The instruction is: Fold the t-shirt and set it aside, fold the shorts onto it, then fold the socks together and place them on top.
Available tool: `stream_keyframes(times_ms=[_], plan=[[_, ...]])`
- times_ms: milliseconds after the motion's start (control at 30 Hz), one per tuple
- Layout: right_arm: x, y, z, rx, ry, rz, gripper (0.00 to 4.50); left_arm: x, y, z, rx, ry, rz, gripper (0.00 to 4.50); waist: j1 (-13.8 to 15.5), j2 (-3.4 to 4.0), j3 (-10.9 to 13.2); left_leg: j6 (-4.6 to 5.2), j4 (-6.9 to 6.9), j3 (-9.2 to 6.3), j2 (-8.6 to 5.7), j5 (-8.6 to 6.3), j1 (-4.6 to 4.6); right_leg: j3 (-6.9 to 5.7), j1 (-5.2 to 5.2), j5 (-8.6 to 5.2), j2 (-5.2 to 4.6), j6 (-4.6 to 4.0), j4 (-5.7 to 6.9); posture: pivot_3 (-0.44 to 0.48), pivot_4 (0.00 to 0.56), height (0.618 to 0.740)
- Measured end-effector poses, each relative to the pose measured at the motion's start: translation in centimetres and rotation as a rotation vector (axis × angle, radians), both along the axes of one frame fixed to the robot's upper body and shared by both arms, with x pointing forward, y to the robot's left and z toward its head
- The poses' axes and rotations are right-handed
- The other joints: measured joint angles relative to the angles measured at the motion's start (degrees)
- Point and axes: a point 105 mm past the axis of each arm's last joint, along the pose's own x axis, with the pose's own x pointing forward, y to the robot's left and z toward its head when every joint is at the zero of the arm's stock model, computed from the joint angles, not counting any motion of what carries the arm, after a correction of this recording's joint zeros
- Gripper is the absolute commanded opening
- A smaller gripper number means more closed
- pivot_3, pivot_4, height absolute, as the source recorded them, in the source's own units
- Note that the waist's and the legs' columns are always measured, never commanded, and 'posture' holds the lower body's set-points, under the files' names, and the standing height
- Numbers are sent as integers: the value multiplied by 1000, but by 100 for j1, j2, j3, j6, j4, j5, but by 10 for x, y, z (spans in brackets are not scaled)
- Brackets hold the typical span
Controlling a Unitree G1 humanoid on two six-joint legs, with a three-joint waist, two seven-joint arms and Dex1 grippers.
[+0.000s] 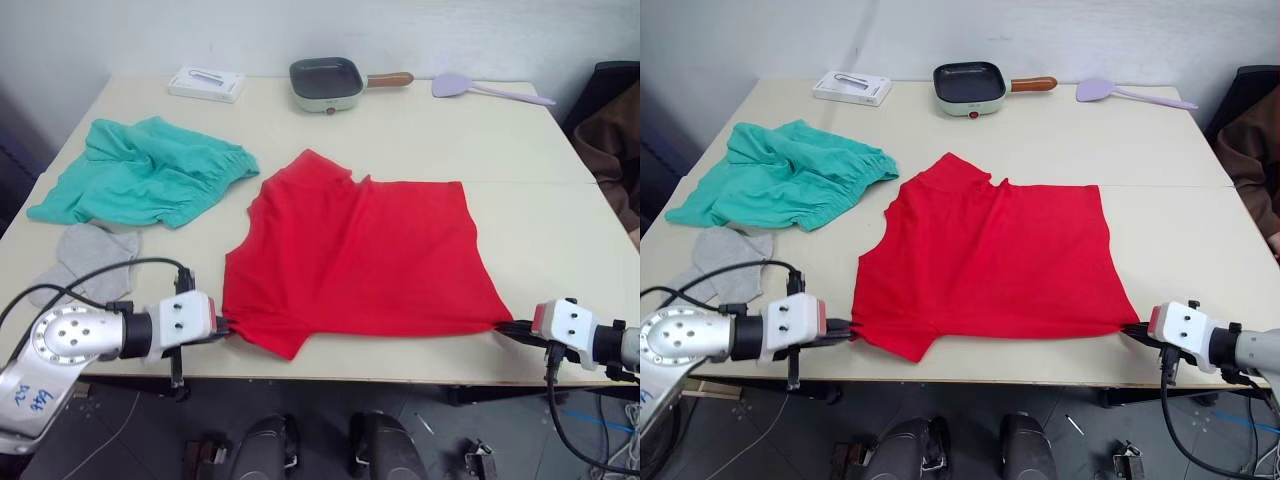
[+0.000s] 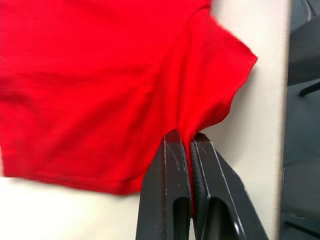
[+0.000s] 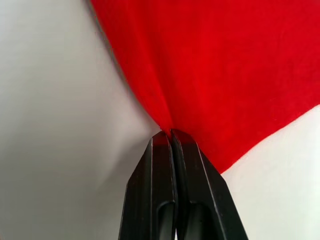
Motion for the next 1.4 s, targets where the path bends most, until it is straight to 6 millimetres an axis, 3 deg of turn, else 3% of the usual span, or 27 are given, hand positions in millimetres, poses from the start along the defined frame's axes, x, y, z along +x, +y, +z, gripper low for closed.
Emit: stream_keyframes(times_ms=[167, 267, 533, 667, 767, 900, 1167, 1267, 1300, 1400], plan=[[26, 3, 32, 67, 3, -21, 0, 33, 1, 27, 0, 8, -19, 31, -14, 1, 0, 7, 1, 3, 2, 5, -1, -2, -6, -1, 6, -2, 4, 0, 150, 740], [41, 2, 33, 40, 31, -13, 0, 55, 6, 27, 32, 37, -29, 31, -19, 1, 0, 7, 3, 13, 3, 6, -3, -7, -12, -5, 17, -7, 8, 0, 150, 740], [80, 15, 19, 87, 67, -31, 0, 84, 0, 0, -8, 193, -32, 31, -25, 0, 0, 13, 18, 28, 6, 10, -9, -9, -24, -8, 26, -3, 22, 0, 150, 740], [85, 17, 18, 94, 48, -34, 0, 90, 0, -13, -18, 216, -2, 31, -25, -2, 0, 15, 25, 25, 8, 10, -10, 3, -23, -8, 17, -3, 28, 0, 150, 740], [86, 16, 17, 101, 43, -43, 0, 93, 1, -9, -33, 187, 10, 31, -28, -3, -1, 16, 27, 23, 5, 11, -10, 6, -20, -8, 9, -3, 31, 0, 150, 740], [83, 12, 14, 134, 51, -80, 0, 100, 0, -5, -87, 121, 39, 864, -19, -5, -2, 17, 30, 14, 4, 11, -6, 3, -12, -8, 4, -3, 31, 0, 150, 740], [72, -4, 15, 256, 12, -233, 2589, 113, 7, 8, -245, -80, 173, 3348, -16, -6, -3, 25, 25, 5, -4, 11, -9, -3, -11, -8, -6, -2, 30, 0, 150, 740], [68, -8, 30, 334, -34, -254, 2589, 111, 16, 16, -315, -150, 217, 3348, -17, -6, -3, 25, 26, 5, -4, 10, -9, -1, -10, -8, -7, -2, 29, 0, 150, 740], [65, -8, 41, 391, -58, -255, 2621, 107, 19, 19, -343, -158, 215, 3183, -24, -6, -2, 25, 23, 6, -3, 10, -8, -1, -10, -8, -7, -2, 28, 0, 150, 740], [59, 1, 85, 602, -132, -234, 1993, 85, 21, 24, -399, -151, 143, 2404, -46, -5, -3, 17, 15, 3, 6, 10, -6, -3, -11, -8, 0, -2, 23, 0, 150, 740]])
